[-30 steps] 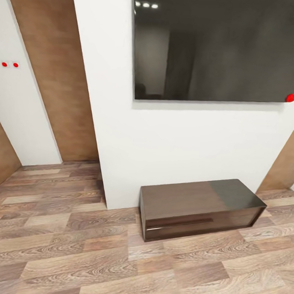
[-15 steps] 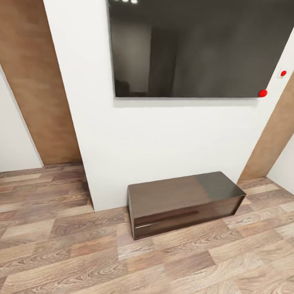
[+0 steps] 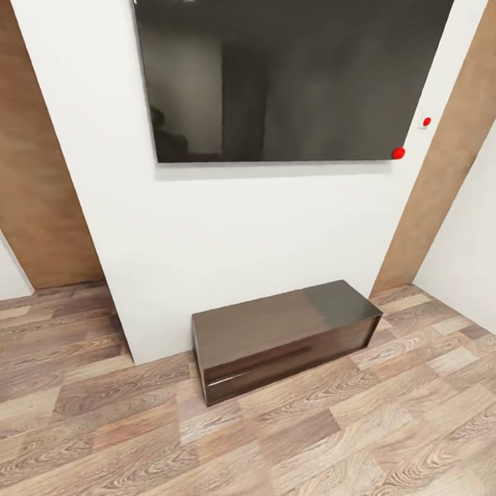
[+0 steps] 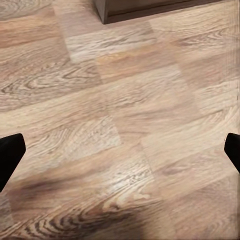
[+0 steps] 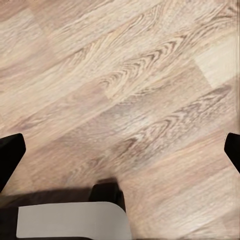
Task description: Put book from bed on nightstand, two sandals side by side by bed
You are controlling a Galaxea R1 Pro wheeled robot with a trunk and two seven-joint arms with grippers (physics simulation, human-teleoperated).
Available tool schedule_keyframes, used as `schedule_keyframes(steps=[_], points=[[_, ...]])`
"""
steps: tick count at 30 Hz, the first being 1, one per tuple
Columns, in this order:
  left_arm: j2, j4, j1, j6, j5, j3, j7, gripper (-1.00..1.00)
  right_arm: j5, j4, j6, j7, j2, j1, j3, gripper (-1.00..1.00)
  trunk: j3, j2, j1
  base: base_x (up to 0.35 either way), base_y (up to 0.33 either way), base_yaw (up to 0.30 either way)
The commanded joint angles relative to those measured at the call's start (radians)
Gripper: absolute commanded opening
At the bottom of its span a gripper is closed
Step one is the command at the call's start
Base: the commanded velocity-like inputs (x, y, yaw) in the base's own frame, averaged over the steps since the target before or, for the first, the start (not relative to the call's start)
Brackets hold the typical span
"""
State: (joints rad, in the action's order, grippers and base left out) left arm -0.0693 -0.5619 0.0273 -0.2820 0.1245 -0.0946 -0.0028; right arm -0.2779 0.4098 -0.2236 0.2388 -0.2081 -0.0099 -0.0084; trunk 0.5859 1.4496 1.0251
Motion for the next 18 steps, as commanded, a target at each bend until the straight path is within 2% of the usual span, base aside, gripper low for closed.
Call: schedule_keyframes(steps=[1,18], points=[[0.001,0.0,0.0,-0.003,0.01,-0.004,0.0,1.0,-0.011,-0.002,-0.002,0.008,0.0,-0.001,-0.001,1.0,0.001,0.0,0.0,0.0,0.0,-0.258],[0.0,0.031,0.0,-0.003,0.009,-0.005,-0.002,1.0,-0.01,-0.002,-0.002,0.008,0.001,-0.001,-0.001,1.0,0.001,0.0,0.0,0.0,0.0,-0.259]])
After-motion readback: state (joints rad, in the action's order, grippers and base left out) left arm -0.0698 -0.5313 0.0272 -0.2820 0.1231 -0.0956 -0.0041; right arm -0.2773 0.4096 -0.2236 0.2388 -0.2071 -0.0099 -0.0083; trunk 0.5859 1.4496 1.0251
